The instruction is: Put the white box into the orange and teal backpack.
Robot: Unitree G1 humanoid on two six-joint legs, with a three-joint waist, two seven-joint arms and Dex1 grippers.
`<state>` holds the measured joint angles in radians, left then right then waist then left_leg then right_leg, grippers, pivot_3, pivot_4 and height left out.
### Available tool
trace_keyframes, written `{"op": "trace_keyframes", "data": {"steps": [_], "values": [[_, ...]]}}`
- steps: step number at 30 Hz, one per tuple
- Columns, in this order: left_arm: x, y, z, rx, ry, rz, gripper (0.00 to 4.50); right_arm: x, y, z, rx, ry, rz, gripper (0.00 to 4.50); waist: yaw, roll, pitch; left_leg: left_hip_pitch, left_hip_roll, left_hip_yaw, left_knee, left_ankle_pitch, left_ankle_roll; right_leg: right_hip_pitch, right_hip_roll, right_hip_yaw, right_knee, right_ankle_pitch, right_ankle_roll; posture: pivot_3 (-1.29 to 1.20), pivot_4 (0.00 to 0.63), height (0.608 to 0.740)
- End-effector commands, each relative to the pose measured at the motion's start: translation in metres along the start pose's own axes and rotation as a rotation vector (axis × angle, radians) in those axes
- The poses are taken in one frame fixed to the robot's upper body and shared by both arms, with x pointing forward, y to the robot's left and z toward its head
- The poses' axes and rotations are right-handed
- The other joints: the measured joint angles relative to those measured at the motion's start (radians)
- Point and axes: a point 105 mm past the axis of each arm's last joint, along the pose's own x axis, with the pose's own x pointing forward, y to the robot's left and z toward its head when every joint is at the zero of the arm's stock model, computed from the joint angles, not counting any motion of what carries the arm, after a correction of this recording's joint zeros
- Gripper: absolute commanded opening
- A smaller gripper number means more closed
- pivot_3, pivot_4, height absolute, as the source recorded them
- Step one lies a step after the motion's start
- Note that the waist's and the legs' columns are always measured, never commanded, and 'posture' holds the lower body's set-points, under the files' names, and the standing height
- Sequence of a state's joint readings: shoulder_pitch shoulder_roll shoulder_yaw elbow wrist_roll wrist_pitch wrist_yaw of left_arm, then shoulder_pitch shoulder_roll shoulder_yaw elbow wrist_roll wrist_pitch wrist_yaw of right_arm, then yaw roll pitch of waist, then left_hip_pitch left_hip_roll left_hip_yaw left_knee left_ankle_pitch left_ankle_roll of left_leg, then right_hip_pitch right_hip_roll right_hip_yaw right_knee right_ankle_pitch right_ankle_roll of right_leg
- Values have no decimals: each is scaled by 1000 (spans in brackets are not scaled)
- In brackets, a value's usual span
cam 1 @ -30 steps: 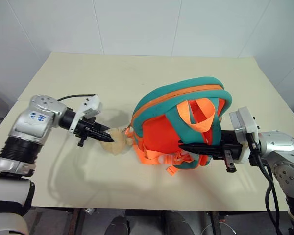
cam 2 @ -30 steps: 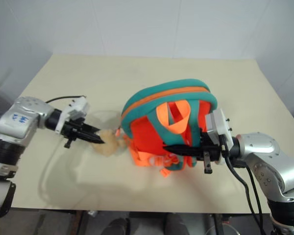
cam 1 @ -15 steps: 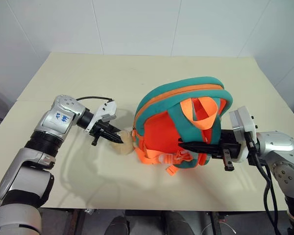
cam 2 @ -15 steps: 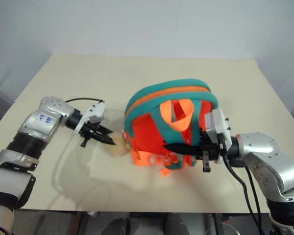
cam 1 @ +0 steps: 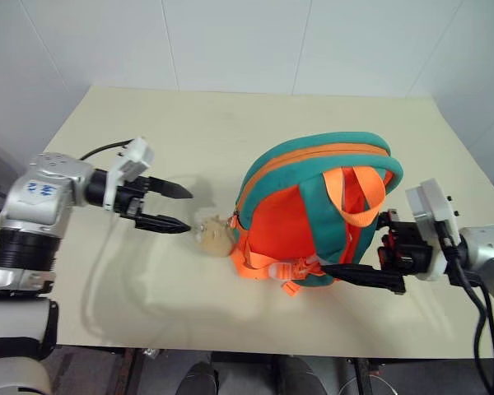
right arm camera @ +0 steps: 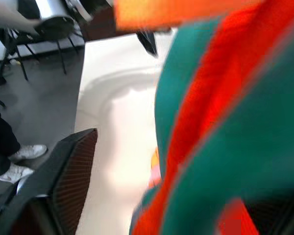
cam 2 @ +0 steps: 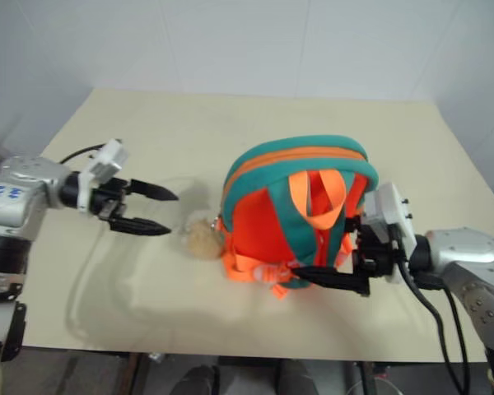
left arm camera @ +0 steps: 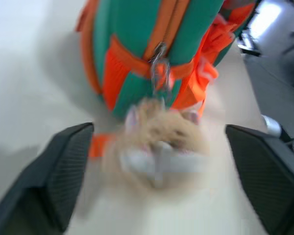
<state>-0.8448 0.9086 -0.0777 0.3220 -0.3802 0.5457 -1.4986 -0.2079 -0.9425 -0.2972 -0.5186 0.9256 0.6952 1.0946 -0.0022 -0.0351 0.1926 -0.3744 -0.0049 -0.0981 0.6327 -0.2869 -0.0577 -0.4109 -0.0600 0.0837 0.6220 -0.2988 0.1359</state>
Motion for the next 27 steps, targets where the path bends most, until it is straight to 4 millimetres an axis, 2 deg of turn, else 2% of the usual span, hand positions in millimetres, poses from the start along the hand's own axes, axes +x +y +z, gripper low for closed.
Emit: {"op": "trace_keyframes", "data": {"steps": [1, 6, 10, 15, 22, 27], "values": [[-17, 2, 3, 21, -16, 64, 4479, -17, 5, 5, -38, 50, -6, 4498, 4, 0, 0, 0, 0, 0, 0, 0, 0, 1, 0, 0, 0, 0, 0, 0, 150, 740], [-36, 9, -4, 13, -48, 159, 4479, -62, -16, -9, -46, 191, -145, 4498, 1, 0, 0, 0, -1, 1, 2, 0, 0, 2, 0, 0, 0, 0, 0, 0, 150, 740], [-46, 4, 1, 108, -199, 186, 4479, -92, -29, -10, -74, 205, -248, 4498, -3, 0, 0, 2, 0, 2, 2, 0, 0, 2, 0, 1, 0, 0, 0, 0, 150, 740], [-56, -13, 13, 233, -407, 152, 4479, -115, -47, -2, -145, 146, -346, 4498, -3, 0, 0, 3, 1, 3, 2, 0, 0, 2, 0, 2, 2, 0, 0, 0, 150, 740], [-71, -14, -1, 252, -377, 191, 4479, -133, -61, 11, -215, 57, -407, 4498, -3, 0, 0, 4, 0, 3, 2, 0, 0, 2, 0, 2, 2, 0, 0, 0, 150, 740], [-80, -18, 5, 274, -363, 199, 4479, -138, -64, 16, -235, 53, -414, 4498, -3, 0, 0, 3, 0, 3, 1, 0, 0, 2, -1, 2, 1, 0, 0, 0, 150, 740]]}}
